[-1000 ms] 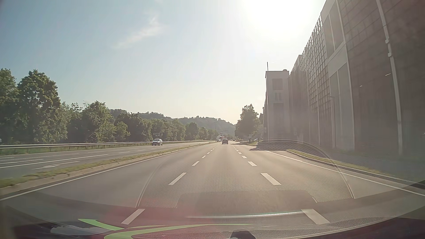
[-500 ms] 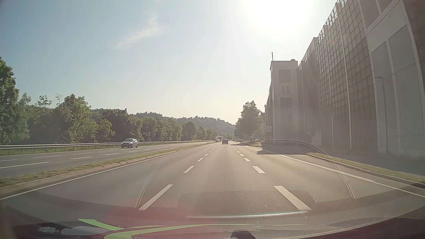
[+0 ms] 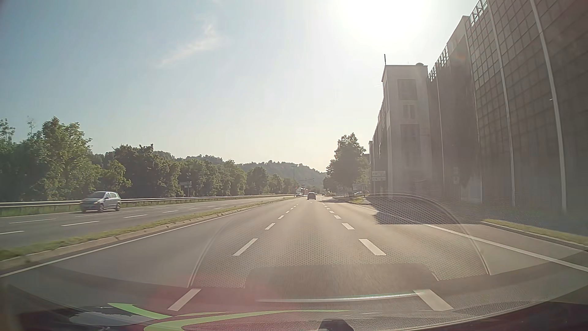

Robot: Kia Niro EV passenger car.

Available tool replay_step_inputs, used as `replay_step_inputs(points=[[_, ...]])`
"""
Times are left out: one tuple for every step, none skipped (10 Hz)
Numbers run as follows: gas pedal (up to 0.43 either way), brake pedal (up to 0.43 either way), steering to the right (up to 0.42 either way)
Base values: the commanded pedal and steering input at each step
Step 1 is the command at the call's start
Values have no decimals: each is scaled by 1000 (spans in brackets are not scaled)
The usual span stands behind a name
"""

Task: Follow the waypoints while adhering to traffic rules and regulations

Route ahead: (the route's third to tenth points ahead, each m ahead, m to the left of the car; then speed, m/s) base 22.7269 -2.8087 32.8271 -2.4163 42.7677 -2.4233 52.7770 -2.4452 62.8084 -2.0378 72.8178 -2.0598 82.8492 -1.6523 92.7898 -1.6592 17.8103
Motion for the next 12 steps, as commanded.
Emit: replay_step_inputs(points=[[0, 207, 1], [0, 213, 1], [0, 213, 1], [0, 220, 1], [0, 213, 1], [0, 213, 1], [0, 207, 1], [0, 171, 1], [0, 165, 1], [0, 171, 1], [0, 177, 1], [0, 177, 1]])
